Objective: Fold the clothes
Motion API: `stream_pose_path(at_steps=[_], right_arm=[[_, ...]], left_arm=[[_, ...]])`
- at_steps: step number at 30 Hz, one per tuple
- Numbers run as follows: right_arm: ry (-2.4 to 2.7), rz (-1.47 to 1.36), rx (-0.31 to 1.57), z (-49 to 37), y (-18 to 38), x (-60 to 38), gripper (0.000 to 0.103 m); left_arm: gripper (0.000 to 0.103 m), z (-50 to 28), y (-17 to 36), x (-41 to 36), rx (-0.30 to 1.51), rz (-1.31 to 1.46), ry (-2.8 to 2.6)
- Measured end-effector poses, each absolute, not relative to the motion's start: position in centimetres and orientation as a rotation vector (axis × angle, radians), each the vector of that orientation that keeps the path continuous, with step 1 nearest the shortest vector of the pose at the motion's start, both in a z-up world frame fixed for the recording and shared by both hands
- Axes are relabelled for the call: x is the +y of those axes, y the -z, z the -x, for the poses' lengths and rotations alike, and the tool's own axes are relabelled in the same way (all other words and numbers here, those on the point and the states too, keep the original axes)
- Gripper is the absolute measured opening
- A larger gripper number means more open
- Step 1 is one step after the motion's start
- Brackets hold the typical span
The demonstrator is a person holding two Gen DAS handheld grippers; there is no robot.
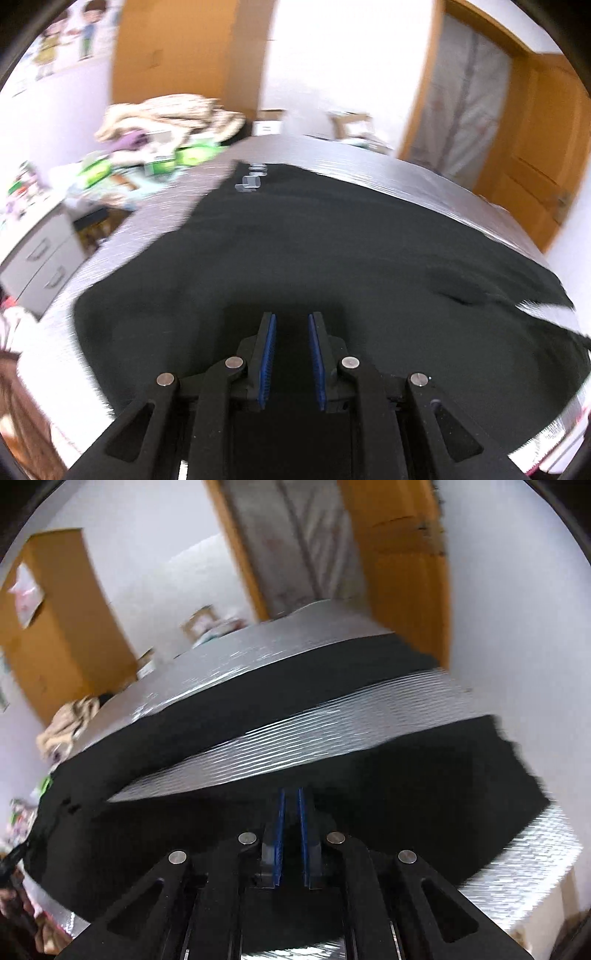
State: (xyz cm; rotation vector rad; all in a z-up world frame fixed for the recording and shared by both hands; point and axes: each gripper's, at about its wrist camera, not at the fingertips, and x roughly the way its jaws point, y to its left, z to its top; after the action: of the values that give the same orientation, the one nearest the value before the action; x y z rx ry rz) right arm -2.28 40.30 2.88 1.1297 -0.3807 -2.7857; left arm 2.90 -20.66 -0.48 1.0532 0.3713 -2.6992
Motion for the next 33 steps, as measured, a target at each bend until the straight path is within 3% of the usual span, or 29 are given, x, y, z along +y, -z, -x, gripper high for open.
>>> stream_pose_path(at_steps=[5, 11, 19, 27, 33], right_arm=[[2.729, -1.226, -0.358, 3.8, -1.3, 39.0, 0.007], [2.729, -1.143, -0.346, 4.1, -3.5, 37.6, 0.011], [2.636, -1.105, -0.327, 5.7, -4.2, 33.8, 0.011], [2.607, -1.114, -0.338, 6.8, -3.5, 32.2, 0.011], [2.612, -1.118, -0.345, 7.4, -3.9, 32.7, 0.011]], left_arm=[[0.018, -4.0, 1.3, -23.5, 0.431, -1.058, 2.614], [0.018, -4.2, -1.0, -24.7, 0.449, -0.969, 2.641], [0.018, 2.2, -4.4, -23.7, 0.361, -0.990, 2.732], [0.018, 10.8, 0.1, -24.2, 0.328, -1.241, 2.638], [0.019, 10.2, -0.4, -24.0, 0.298, -1.210, 2.671]])
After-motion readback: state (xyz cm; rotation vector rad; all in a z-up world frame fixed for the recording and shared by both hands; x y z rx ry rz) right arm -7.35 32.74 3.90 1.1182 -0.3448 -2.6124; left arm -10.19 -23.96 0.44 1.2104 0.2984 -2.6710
